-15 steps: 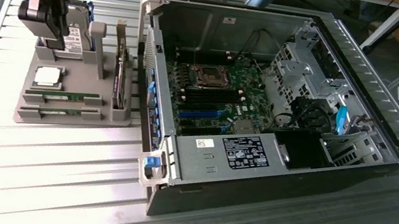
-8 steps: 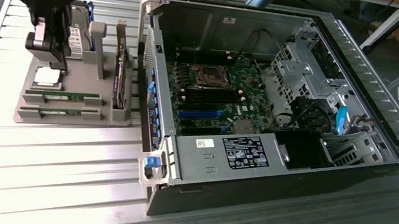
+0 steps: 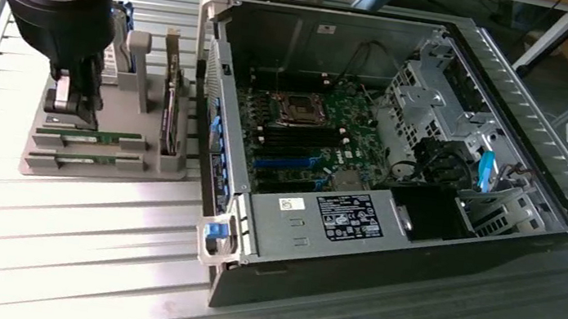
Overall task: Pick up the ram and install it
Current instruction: 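Pick up the ram and move it above insertion slot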
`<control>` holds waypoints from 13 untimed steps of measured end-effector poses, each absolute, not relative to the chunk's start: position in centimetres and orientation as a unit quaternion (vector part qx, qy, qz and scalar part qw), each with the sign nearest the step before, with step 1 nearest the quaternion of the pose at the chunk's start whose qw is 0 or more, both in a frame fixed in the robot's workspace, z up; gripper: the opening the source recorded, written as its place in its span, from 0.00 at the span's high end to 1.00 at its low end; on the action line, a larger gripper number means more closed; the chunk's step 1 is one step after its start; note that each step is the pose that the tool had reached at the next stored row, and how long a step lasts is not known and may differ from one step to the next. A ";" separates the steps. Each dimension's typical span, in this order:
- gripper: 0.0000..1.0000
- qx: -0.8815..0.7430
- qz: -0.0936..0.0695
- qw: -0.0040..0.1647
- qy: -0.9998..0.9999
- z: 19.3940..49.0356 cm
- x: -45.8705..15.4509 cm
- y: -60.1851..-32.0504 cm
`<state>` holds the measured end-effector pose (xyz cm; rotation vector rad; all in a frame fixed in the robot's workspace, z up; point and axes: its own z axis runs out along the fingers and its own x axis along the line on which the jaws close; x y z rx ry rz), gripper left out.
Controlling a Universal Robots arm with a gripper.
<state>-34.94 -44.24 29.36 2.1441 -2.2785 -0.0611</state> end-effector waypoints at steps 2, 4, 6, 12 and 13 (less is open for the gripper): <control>0.65 0.686 -0.020 0.006 -0.727 28.5 -34.9 -44.3; 0.65 0.686 -0.020 0.006 -0.727 27.6 -35.0 -44.3; 0.65 0.686 -0.020 0.006 -0.727 27.0 -35.1 -44.4; 0.65 0.686 -0.020 0.006 -0.727 25.0 -35.4 -44.5; 0.65 0.686 -0.020 0.006 -0.727 24.7 -35.5 -44.6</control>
